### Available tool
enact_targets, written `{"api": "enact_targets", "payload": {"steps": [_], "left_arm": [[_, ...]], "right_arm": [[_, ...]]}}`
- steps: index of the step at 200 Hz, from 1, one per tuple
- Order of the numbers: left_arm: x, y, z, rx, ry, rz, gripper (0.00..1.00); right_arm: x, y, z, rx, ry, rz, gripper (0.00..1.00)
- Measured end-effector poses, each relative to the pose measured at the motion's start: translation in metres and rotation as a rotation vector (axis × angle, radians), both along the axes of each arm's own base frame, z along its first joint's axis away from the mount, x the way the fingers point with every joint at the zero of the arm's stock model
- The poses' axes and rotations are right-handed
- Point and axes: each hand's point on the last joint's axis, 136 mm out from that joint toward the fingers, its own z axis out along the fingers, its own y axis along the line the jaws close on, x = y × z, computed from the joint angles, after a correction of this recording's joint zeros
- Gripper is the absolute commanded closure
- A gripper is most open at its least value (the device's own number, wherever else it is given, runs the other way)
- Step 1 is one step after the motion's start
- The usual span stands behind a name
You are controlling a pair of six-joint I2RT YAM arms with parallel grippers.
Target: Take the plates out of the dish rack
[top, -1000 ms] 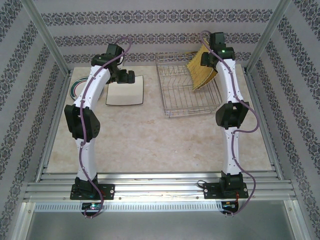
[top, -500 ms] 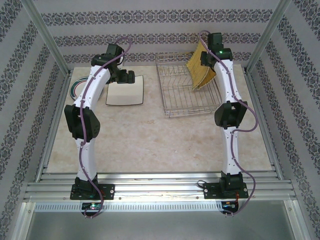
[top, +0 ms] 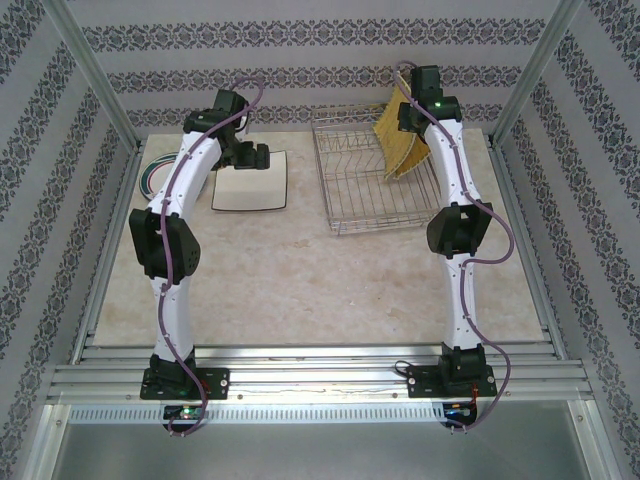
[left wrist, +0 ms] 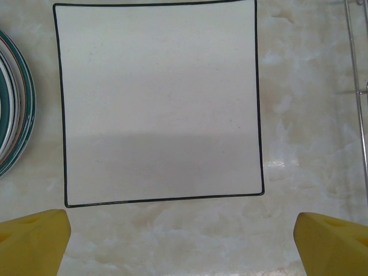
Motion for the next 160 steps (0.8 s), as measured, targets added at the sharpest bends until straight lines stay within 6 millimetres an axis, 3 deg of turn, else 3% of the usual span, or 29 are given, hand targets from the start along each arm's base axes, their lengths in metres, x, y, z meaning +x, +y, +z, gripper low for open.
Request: {"api": "enact_targets", "payload": {"steps": [39,160], "left_arm": [[-0.006,0.001,-0.008,0.004,0.026,0.0,0.0],[-0.026,0.005,0.009,0.0,-0.009,0.002,0.0]], "right_arm": [[0.0,0.001,0.0,-0.006,-0.001,-0.004,1.0],[-0.004,-0.006,0.003,-0.015,-0.025,-0.17,1.0]]}}
